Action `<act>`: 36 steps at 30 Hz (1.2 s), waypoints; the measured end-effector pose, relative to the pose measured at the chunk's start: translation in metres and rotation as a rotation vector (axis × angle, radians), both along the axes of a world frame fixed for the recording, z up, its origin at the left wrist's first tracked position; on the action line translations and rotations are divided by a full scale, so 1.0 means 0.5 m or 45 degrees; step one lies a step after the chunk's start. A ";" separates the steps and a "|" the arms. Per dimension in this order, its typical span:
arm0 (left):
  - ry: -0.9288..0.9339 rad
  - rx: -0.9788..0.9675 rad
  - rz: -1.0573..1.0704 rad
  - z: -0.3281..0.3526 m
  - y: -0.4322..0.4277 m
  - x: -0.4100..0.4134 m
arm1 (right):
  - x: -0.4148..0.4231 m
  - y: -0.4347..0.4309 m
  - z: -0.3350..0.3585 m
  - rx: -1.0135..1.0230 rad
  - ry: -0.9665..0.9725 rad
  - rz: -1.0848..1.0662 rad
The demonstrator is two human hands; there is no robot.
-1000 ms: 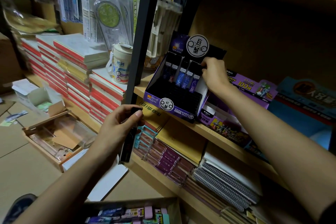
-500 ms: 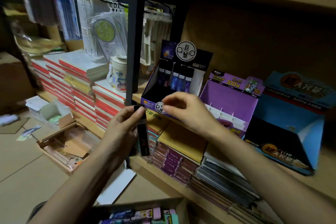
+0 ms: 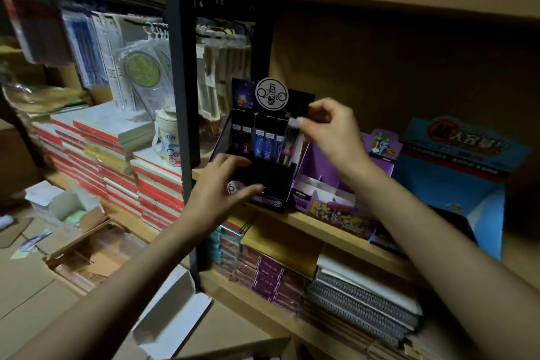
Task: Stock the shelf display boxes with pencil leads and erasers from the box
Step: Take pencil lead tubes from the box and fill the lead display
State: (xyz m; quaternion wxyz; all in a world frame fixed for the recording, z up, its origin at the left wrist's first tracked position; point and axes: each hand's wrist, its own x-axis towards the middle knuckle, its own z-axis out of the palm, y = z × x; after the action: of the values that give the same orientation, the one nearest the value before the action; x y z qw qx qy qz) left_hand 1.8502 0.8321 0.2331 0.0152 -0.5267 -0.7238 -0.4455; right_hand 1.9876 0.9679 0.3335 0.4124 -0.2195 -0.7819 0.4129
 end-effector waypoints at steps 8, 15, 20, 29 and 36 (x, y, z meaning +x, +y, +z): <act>0.581 -0.414 0.018 -0.046 0.032 -0.058 | -0.055 0.089 -0.021 0.268 -0.207 -0.217; 0.507 -0.246 0.069 -0.071 0.023 -0.062 | -0.069 0.097 -0.039 0.489 -0.381 -0.262; 0.464 -0.232 0.062 -0.076 0.025 -0.068 | -0.076 0.098 -0.059 0.558 -0.510 -0.275; 0.415 -0.213 0.053 -0.081 0.027 -0.073 | -0.084 0.096 -0.058 0.518 -0.512 -0.244; 0.388 -0.188 0.038 -0.077 0.025 -0.071 | -0.085 0.085 -0.064 0.892 -0.645 -0.392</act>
State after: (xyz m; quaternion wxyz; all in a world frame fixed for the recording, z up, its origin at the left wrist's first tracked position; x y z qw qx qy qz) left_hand 1.8149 0.8448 0.1945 0.0928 -0.5769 -0.7518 -0.3056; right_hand 1.9450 1.0102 0.3015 0.3142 -0.2744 -0.9088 -0.0091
